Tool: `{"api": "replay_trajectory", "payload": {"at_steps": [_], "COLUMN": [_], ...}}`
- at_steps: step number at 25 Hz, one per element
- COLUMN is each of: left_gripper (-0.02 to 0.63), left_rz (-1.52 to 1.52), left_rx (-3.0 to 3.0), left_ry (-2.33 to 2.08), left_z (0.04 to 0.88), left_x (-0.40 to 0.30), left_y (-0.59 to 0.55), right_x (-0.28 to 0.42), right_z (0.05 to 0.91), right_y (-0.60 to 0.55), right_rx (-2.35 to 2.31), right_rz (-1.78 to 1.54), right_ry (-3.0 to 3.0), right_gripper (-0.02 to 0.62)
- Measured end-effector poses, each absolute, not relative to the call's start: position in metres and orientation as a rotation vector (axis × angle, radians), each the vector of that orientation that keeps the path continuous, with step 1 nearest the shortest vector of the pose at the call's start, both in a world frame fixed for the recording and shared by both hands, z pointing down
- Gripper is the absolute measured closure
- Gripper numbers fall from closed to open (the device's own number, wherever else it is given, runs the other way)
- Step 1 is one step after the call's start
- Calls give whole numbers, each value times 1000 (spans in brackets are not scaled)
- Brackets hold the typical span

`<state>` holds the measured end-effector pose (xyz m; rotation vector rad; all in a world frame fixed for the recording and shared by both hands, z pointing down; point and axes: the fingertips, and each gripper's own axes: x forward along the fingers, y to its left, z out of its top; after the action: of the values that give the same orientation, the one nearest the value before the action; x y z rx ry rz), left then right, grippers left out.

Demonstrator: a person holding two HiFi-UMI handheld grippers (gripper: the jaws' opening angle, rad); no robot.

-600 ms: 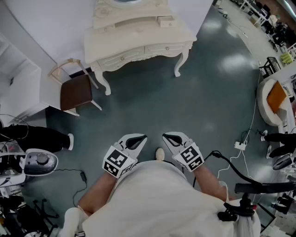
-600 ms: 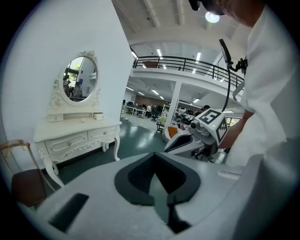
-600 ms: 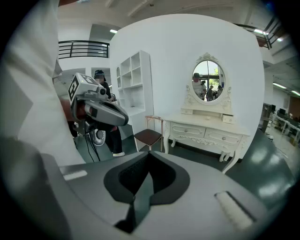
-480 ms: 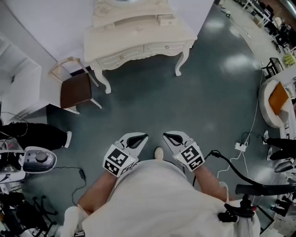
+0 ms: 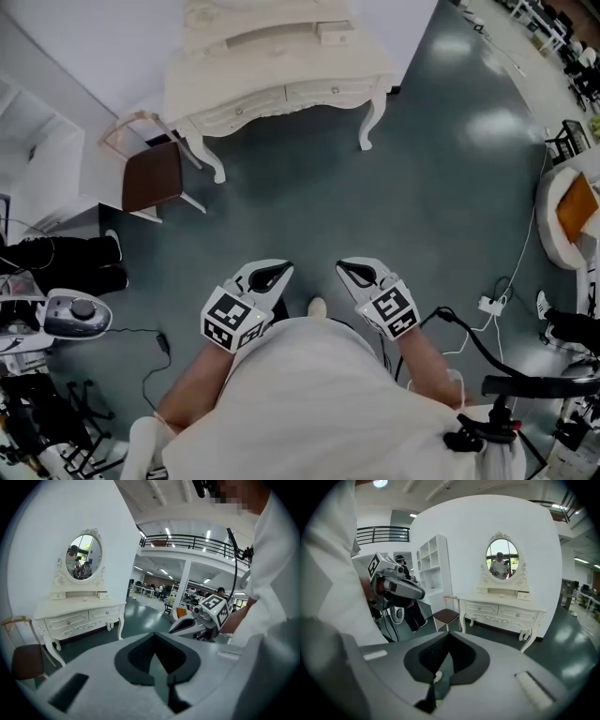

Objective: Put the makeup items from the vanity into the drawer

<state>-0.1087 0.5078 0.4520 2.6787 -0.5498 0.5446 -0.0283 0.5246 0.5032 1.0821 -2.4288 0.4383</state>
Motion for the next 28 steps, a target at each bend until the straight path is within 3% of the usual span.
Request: {"api": "replay_trajectory", "payload": {"at_steps": [5,8,14,28], "left_gripper": [604,603,575,589], "left_rz": [574,550,499,463], "left_rx": [2698,2701,2728,2687], "left_ry": [-558,-546,-504,-567], "left_z": [454,461,451,444], "left_x": [-98,-94,-95,-118], "left_y": [469,428,307,128], "right_x": [-19,-14,-13,9], "right_z": [505,512,502,476], "right_y": [481,443,333,104], "right_rx": [1085,1085,1131,1143], "right_rz": [409,402,380,261], "right_ry": [-2456,-2432,-2384,-2337], "right_gripper": [594,554,557,575]}}
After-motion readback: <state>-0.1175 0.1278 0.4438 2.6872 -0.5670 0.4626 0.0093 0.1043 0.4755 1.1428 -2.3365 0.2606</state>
